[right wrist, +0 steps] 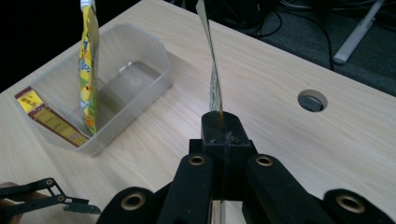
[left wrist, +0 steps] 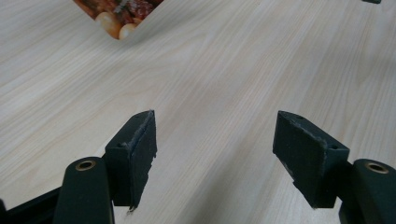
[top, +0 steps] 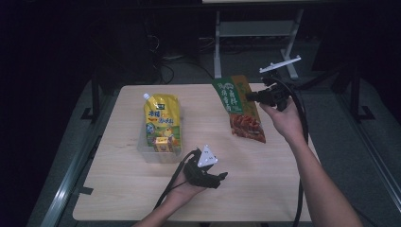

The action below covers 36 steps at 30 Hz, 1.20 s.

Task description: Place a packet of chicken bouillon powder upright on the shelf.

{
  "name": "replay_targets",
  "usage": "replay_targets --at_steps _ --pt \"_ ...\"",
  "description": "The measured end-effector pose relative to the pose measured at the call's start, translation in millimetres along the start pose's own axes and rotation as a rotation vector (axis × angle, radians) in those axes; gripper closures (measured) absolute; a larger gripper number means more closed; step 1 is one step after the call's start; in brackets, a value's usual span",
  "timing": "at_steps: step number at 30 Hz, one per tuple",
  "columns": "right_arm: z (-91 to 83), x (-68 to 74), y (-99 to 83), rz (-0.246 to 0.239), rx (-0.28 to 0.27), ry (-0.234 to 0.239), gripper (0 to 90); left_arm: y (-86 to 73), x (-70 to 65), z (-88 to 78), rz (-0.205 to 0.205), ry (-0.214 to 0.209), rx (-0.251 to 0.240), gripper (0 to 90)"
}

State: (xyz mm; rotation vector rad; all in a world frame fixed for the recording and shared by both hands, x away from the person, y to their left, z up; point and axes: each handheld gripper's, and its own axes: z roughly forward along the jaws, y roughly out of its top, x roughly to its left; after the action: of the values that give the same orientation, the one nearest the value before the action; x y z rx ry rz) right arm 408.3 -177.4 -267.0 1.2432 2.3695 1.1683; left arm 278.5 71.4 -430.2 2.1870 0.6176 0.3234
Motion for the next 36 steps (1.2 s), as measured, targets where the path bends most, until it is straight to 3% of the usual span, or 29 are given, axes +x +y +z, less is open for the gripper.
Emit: replay_targets --at_steps 13,26,36 --pt "19.7 16.2 23.4 -0.023 -0.003 0.039 90.0 -10.1 6.0 -7.6 -0.022 0.006 -0.003 29.5" --pt "34.7 30.7 49.7 -0.03 -0.027 0.074 90.0 -17.9 2.6 -9.9 -0.037 -0.019 -0.012 28.8" --pt "47.5 49.0 80.2 -0.051 -0.063 0.117 90.0 -21.3 3.8 -10.8 -0.041 -0.023 -0.01 28.5"
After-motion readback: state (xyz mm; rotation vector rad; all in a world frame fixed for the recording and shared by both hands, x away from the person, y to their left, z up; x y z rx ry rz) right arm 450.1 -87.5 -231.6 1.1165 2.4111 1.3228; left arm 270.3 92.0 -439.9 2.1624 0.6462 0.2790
